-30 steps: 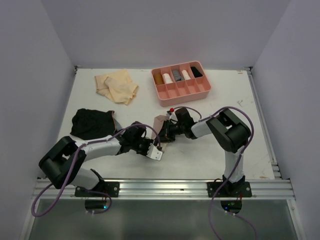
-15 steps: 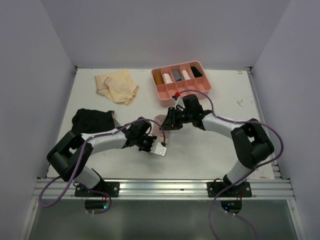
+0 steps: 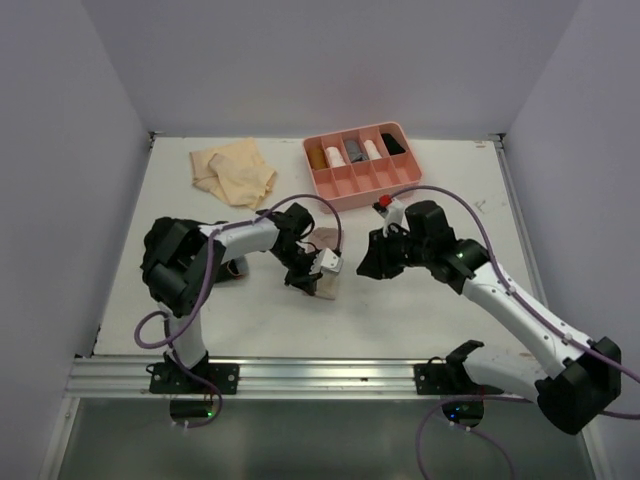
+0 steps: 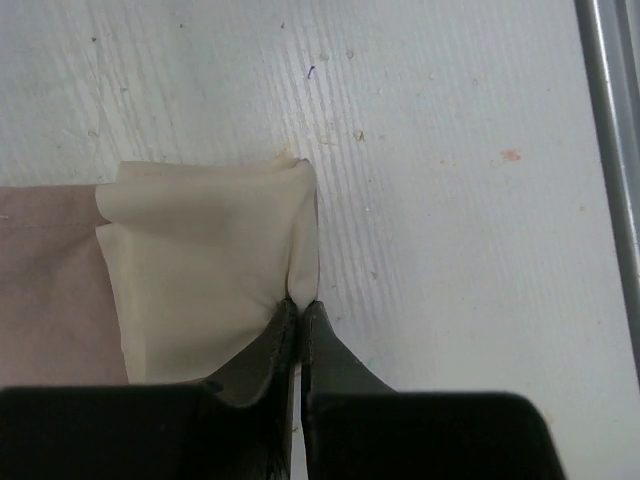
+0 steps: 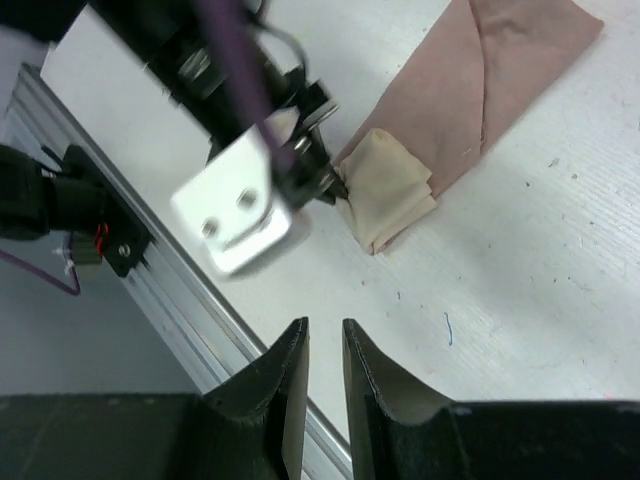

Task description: Roll the underwear

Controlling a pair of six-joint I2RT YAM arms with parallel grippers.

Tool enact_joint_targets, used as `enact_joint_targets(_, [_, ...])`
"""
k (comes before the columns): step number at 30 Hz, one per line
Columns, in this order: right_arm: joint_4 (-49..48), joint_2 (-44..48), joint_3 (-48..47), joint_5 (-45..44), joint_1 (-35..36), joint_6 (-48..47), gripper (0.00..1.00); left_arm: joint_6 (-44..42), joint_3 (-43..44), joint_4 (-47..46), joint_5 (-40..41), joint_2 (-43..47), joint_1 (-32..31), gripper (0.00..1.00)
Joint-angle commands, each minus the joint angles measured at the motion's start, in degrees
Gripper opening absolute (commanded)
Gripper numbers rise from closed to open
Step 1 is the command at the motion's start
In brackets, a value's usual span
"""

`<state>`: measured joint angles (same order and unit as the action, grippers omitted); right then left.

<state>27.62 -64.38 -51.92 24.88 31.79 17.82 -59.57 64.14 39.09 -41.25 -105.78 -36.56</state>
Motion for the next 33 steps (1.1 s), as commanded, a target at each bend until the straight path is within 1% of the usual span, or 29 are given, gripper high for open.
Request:
enact_joint_targets(1, [7.0,5.7,0.6,-3.3,2.6,-6.0,0.25,-2.2,3.8,14.3,-2.2,-6.4,2.2,0.00])
enact_joint_targets(4, [9.3,7.1,-0.2,-4.5,7.0,-8.8,0.26,-2.1,5.8,17.1,-2.2,-9.9,3.2,0.00])
enact_joint_targets(5, [9.6,6.7,-0.8,-4.9,9.9,-9.5,0.27,-2.0,7.1,17.6,-2.3,-11.5,3.3,0.00])
enact_joint_targets(9, [9.4,2.6,-2.5,-8.6,16.9,-12.6,0.31,-1.7,9.6,22.0,-3.0,-15.5,3.6,0.00])
enact_joint_targets(12, [8.1,-2.8,-4.9,-12.0,22.2,-17.0,0.34,-1.7,10.7,24.1,-3.2,-18.2,3.6,0.00])
enact_joint_targets(13, [7.9,-5.9,-5.8,-13.4,24.6,-17.4,0.34,-0.9,10.6,24.1,-3.3,-18.9,3.7,0.00])
enact_joint_targets(15, [7.1,-9.3,-8.3,-15.2,27.2,-20.6,0.35,-0.3,10.8,24.5,-3.6,-19.5,3.8,0.00])
enact_joint_targets(16, [6.7,-12.5,-9.4,-15.8,29.2,-22.6,0.35,0.0,10.7,24.5,-3.6,-19.6,3.8,0.00])
enact_joint_targets(20, [3.7,-18.9,-10.9,-16.3,31.7,-25.4,0.34,-0.3,10.8,25.8,-3.0,-20.7,3.8,0.00])
enact_joint_targets(23, [1.1,-22.0,-11.2,-16.0,32.5,-26.1,0.34,-0.7,10.0,26.7,-2.3,-21.1,3.9,0.00])
enact_joint_targets(27, [-2.1,-24.5,-10.3,-16.3,33.2,-26.2,0.34,0.6,8.4,25.0,-2.1,-20.8,4.1,0.00])
enact_joint_targets(33, [-6.7,-26.8,-8.5,-17.0,35.4,-25.2,0.35,3.4,8.1,22.0,-2.0,-21.0,4.5,0.00])
